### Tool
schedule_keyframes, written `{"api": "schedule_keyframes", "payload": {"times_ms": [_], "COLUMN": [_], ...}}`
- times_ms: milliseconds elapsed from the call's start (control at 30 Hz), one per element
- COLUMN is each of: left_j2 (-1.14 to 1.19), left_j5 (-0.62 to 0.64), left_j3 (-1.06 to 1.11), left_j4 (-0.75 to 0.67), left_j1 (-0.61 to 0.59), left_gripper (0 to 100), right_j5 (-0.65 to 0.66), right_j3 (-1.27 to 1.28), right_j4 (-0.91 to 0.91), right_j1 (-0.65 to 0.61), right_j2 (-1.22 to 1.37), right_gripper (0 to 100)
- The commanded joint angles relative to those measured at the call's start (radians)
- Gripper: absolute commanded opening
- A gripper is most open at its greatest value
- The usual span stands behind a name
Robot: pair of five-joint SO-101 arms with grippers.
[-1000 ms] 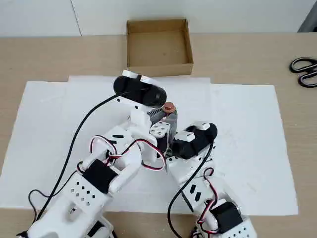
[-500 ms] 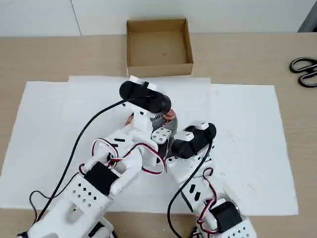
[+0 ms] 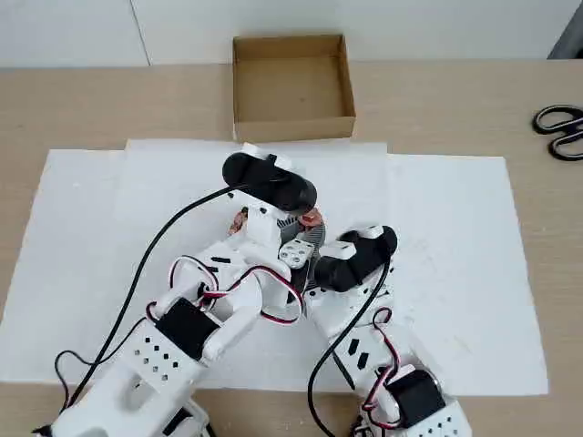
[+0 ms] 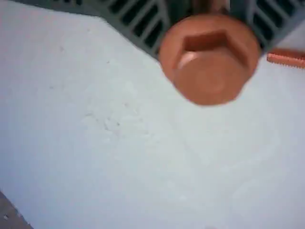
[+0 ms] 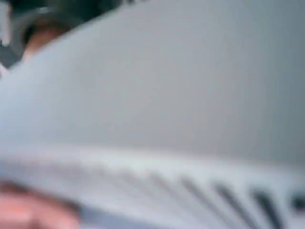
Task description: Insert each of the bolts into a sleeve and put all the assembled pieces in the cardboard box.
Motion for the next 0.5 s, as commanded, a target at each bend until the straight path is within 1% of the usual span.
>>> {"api": "schedule_keyframes", "payload": {"times_ms": [0,100,167,467], "left_j2": [-0.015,-0.018,-0.02,-0.021], "left_j5": [-0.011,-0.009,-0.008,-0.011], "left_j3": [-0.004,-0.008,-0.008,-0.013], "left_j4": [0.009,0.044,0.061,0.063], "left_j1": [-0.003,-0.003,-0.003,-0.009], "left_gripper": [3,12,16,17], "right_j5": [-0.006,-0.006,-0.006,-0.006], "right_j3": [-0.018,-0.018,-0.018,-0.018], "right_j4": [-0.028,-0.028,-0.028,-0.028], "right_j1": [-0.002,-0.002,-0.002,-0.002], "right_j2": [-0.016,-0.016,-0.016,-0.016], "right_gripper": [0.3,0.3,0.3,0.3]}}
